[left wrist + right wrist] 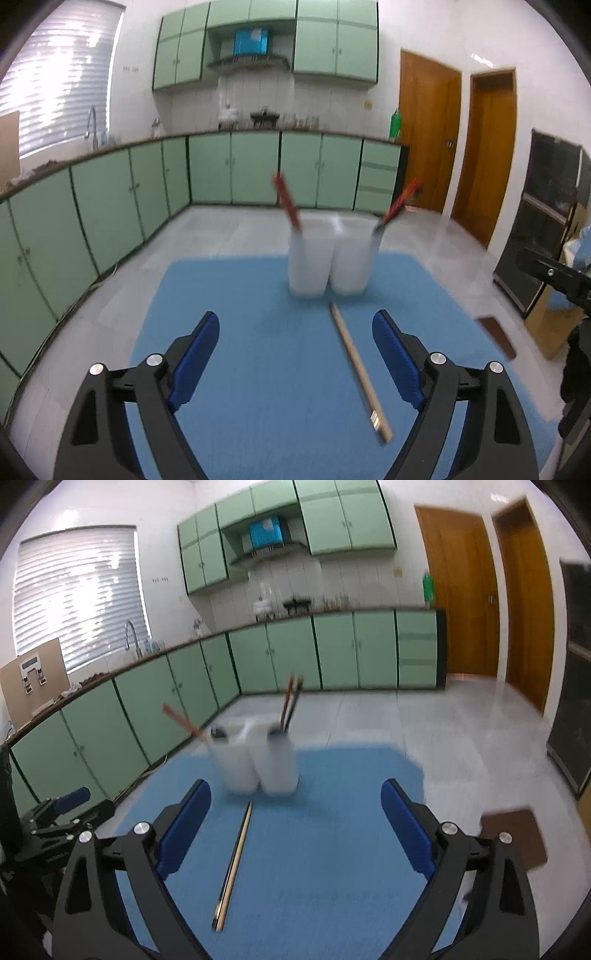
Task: Organize utensils
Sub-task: 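Bring both open grippers back over the remaining black and wooden chopsticks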
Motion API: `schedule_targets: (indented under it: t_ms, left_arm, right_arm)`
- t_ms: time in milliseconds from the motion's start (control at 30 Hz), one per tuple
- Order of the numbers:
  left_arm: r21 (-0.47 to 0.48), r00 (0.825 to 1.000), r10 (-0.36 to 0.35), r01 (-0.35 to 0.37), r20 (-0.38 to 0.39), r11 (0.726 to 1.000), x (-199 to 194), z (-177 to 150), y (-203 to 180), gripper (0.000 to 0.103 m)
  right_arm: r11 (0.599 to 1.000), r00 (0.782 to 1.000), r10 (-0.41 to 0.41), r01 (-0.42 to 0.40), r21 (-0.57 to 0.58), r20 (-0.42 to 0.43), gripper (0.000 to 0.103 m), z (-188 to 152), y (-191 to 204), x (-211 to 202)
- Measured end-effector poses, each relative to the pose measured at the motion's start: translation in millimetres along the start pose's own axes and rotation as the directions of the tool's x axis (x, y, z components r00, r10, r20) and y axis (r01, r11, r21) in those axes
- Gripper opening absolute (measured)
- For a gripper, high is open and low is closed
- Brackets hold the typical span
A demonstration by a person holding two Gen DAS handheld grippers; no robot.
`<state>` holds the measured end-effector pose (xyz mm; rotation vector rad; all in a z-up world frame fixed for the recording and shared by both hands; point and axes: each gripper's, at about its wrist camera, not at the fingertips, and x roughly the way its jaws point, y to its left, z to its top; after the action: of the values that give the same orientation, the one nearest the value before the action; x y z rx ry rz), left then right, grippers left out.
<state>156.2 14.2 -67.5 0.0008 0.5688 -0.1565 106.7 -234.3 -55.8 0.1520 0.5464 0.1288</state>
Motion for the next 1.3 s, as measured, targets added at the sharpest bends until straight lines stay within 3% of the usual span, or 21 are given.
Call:
schedule_targets:
  t_ms: [200,400,800,900,1300]
  left_arm:
    - [0.02,0.994,0.033,-0.031,-0.101,0.999,17,-46,-1,0.083]
    - [0.025,0.985,0.055,-0.051,-0.161,0.998,26,-73,2,0.083]
    - [0.025,0.972,0.083,-0.079,-0.221,0.997,29,-91,13,0.083]
    - [0.026,0.972,0.083,-0.079,-0.222,0.997,29,-90,13,0.084]
    - [0.017,0.971,0.068,-0.066,-0.23,0.998,32,-89,15,0.085]
  right_arm:
    - [1.0,0.993,-0.016,0.014,-0.012,-0.118,0.091,-64,18,17]
    - [1.0,0.983,-0.001,-0.002,-0.016,-0.185,0.09,-98,35,29]
    - [0.997,0.939,-0.007,-0.021,-0.077,-0.344,0.09,-128,65,59]
    - [0.996,0.933,-0.022,-0.012,-0.091,-0.36,0.085,-129,67,64]
    - [0.991,0.919,-0.07,0.018,-0.136,-0.387,0.085,-129,68,79]
